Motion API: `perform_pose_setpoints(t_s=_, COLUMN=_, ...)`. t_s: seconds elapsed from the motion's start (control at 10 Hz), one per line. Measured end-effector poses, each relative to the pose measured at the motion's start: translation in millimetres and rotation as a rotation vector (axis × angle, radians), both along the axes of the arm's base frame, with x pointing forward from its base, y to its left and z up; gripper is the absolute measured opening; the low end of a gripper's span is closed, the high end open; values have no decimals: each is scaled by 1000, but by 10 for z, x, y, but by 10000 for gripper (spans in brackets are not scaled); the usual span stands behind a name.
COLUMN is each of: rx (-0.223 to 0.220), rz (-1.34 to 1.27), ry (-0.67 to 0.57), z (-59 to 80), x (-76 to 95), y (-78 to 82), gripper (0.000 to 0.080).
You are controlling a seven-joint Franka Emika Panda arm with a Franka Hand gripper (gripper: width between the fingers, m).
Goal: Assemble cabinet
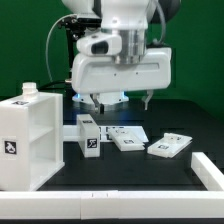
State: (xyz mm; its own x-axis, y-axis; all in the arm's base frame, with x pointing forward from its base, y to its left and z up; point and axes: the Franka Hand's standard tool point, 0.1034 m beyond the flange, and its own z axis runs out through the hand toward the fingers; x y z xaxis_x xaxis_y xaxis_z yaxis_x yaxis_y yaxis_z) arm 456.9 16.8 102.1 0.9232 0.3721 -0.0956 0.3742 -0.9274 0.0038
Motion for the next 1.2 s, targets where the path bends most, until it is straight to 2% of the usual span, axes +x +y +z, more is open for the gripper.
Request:
perform_pose_setpoints(t_s=0.1, rx=-24, rz=56, ry=6, z=72, x=229, y=107, gripper=797)
perform_pose_setpoints(t_s=0.2, rx=-22, rz=27, ry=19, z=47, x=294, y=181, gripper=797)
perform_pose_setpoints(t_s=0.5, rx=-21, rz=40, ry=20, z=30, x=271, y=168, gripper=797)
perform_pose_setpoints(t_s=0.6, rx=-28, rz=107, ry=37, z=56, x=287, y=117, gripper=797)
perform_pose_setpoints(t_s=0.7, rx=-41, rz=176, ry=48, z=149, x=425, y=17, gripper=797)
perform_pose_setpoints(t_s=0.8, rx=-58, rz=262, ry=62, z=210, x=596, y=-16, gripper=797)
perform_pose_setpoints(t_s=0.9, rx=-80, rz=302, ry=63, z=225, x=732, y=45, gripper=797)
perform_pose_setpoints(t_s=1.0, rx=-81, rz=294, ry=61, z=212, x=790, y=111, gripper=797)
perform_pose_setpoints(t_s=1.2, rx=-78, rz=297, ry=64, z=200, x=762, y=86, gripper=797)
